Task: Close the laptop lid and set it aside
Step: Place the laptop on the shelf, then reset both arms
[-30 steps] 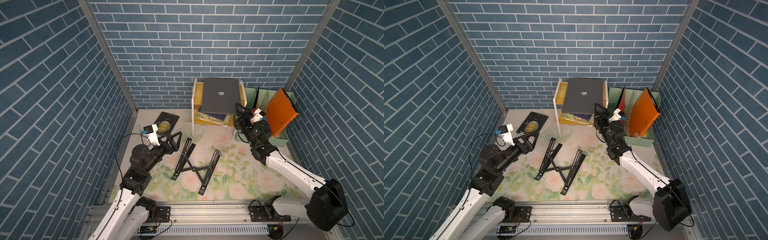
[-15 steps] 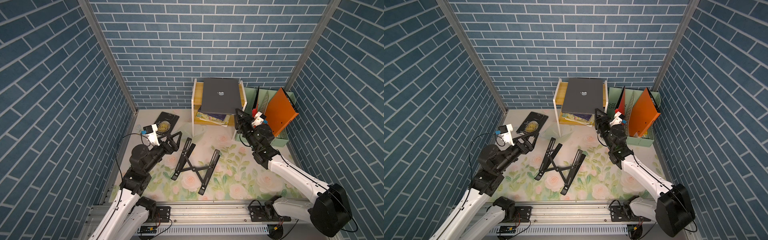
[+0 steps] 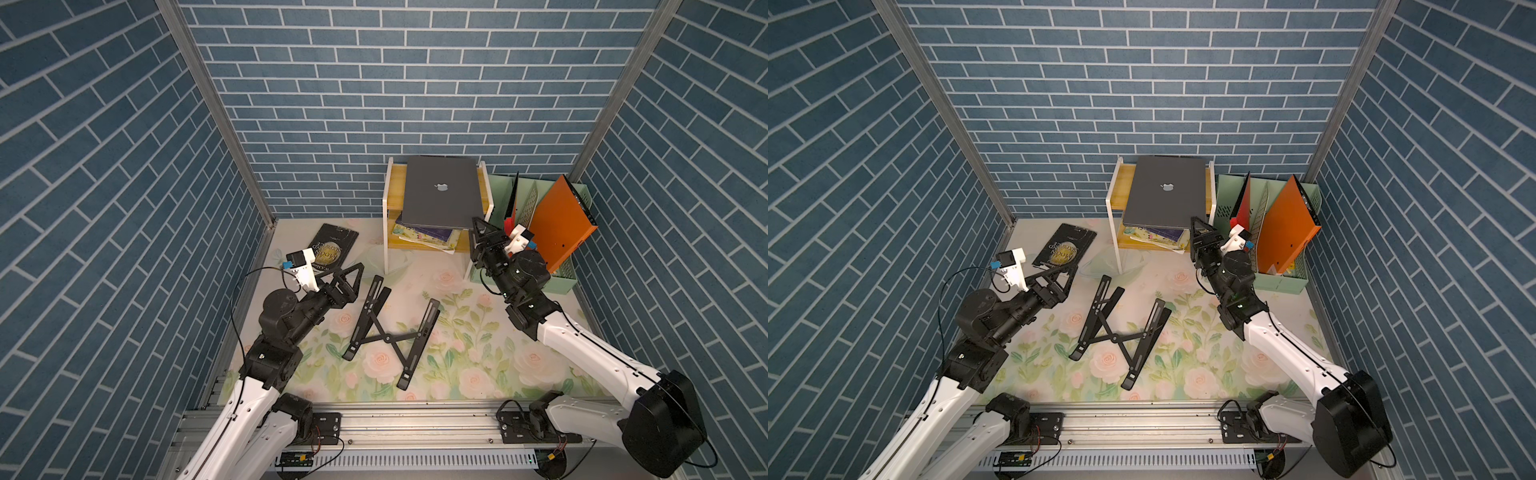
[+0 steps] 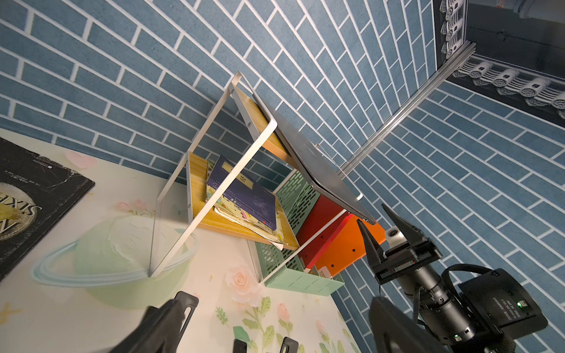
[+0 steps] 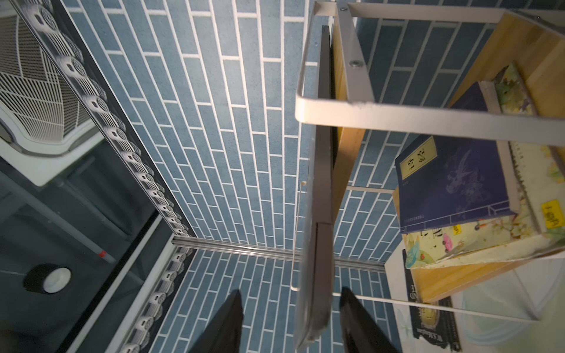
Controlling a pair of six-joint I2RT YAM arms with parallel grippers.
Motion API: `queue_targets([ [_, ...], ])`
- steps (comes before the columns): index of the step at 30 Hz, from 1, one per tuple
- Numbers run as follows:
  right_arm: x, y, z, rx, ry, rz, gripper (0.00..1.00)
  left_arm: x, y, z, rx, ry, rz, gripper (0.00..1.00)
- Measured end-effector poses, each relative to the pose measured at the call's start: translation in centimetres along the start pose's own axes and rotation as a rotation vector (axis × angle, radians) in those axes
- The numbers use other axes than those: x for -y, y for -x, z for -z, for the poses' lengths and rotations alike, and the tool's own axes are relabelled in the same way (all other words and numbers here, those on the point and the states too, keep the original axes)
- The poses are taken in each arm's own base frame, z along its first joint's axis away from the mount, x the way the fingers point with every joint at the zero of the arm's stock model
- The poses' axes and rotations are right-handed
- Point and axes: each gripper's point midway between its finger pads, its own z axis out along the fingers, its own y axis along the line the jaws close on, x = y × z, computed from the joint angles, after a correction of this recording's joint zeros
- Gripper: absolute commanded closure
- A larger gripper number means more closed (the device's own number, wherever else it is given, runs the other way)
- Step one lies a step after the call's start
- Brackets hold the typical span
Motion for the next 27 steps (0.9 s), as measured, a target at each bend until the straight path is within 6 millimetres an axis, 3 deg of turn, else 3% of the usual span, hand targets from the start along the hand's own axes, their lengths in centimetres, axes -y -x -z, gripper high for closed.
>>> queue_targets([
  [4, -0.1, 0.1, 1.2, -0.003, 0.016, 0.013, 0.16, 0.0, 0.1, 0.1, 0.005, 0.001, -0.001, 0.0],
  [6, 0.3, -0.1, 2.1, -0.014, 0.016, 0.039, 0.14, 0.0, 0.2, 0.1, 0.01, 0.002, -0.001, 0.0],
  [11, 0.3, -1.0, 4.6, -0.085, 0.034, 0.211, 0.13, -0.7, -0.2, 0.5, 0.032, 0.012, 0.005, 0.0],
  [17, 0.0, -2.5, 8.8, -0.189, 0.068, 0.613, 0.13, -2.9, -2.1, 0.4, 0.036, 0.04, 0.057, 0.0],
  [20, 1.8, -2.5, 10.9, -0.216, 0.041, 0.812, 0.11, -4.5, -3.5, 0.3, 0.026, 0.07, 0.091, 0.0],
  [23, 4.5, -2.0, 12.7, -0.222, -0.009, 0.982, 0.01, -5.9, -4.8, 0.2, 0.013, 0.099, 0.125, 0.0],
  [27, 7.8, 0.4, 14.3, -0.145, -0.136, 1.152, 0.01, -7.4, -6.0, 0.3, 0.014, 0.126, 0.165, 0.0],
])
